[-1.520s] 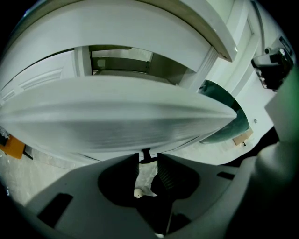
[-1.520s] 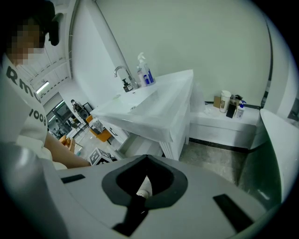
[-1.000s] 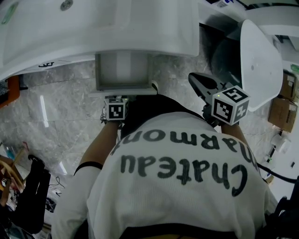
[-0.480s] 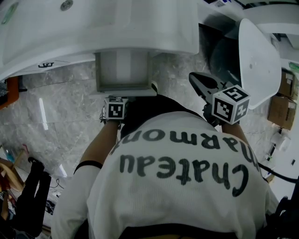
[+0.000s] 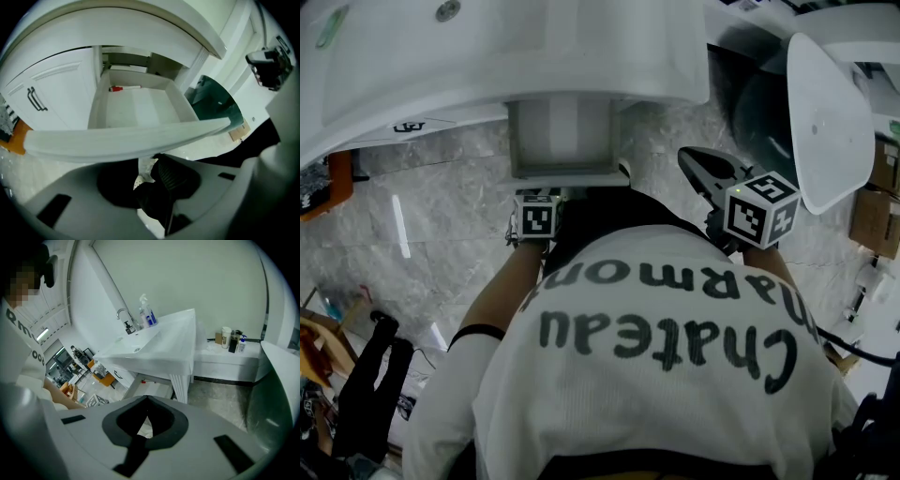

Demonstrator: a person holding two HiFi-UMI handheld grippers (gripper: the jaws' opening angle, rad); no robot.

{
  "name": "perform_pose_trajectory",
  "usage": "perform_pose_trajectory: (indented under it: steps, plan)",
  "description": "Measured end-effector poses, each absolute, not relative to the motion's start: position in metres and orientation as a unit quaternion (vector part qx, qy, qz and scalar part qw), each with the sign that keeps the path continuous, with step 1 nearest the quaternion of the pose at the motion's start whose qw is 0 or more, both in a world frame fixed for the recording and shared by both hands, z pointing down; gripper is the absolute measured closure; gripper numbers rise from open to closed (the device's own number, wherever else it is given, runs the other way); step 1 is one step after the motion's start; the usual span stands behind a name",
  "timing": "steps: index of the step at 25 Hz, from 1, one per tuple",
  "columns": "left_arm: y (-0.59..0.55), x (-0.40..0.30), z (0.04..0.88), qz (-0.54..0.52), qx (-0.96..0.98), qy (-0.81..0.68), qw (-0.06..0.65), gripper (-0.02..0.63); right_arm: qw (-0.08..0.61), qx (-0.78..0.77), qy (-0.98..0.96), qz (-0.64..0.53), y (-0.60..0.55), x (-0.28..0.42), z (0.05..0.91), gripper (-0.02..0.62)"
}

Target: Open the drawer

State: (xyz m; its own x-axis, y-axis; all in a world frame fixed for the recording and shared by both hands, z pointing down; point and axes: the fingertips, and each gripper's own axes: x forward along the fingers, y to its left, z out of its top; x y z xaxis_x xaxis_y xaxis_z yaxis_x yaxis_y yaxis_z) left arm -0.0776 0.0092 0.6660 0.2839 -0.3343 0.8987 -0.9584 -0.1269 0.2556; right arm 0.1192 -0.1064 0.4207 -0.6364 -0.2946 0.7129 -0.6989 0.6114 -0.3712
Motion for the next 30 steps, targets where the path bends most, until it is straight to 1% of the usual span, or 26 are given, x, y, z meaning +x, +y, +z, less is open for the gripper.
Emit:
perform_pose_trajectory:
  steps: [4, 7, 9, 13, 16, 22, 27, 30]
  plan:
    - [0.019, -0.106, 0.654, 0.361, 0.657, -0.489, 0.447, 0.480, 0.282, 0.304, -0.842, 0.346, -0.098, 0.105, 0.420, 0.592]
    - [0.025, -0.121, 0.642, 0.371, 0.662, -0.481, 0.439, 0.529, 0.253, 0.314, -0.839, 0.366, -0.095, 0.097, 0.418, 0.592]
    - [0.028, -0.131, 0.632, 0.375, 0.668, -0.473, 0.434, 0.546, 0.237, 0.322, -0.835, 0.378, -0.094, 0.093, 0.417, 0.592]
    - [0.036, -0.155, 0.609, 0.375, 0.674, -0.472, 0.427, 0.555, 0.207, 0.336, -0.829, 0.397, -0.096, 0.087, 0.415, 0.592]
    - [0.031, -0.175, 0.588, 0.368, 0.683, -0.488, 0.399, 0.555, 0.186, 0.351, -0.828, 0.396, -0.102, 0.082, 0.412, 0.592]
    - [-0.026, -0.210, 0.525, 0.285, 0.709, -0.549, 0.338, 0.555, 0.153, 0.378, -0.826, 0.390, -0.111, 0.075, 0.409, 0.592]
    - [-0.062, -0.209, 0.464, 0.202, 0.740, -0.553, 0.325, 0.565, 0.123, 0.390, -0.829, 0.382, -0.114, 0.071, 0.396, 0.592]
    - [-0.073, -0.207, 0.436, 0.176, 0.754, -0.551, 0.311, 0.565, 0.100, 0.390, -0.831, 0.383, -0.115, 0.067, 0.386, 0.592]
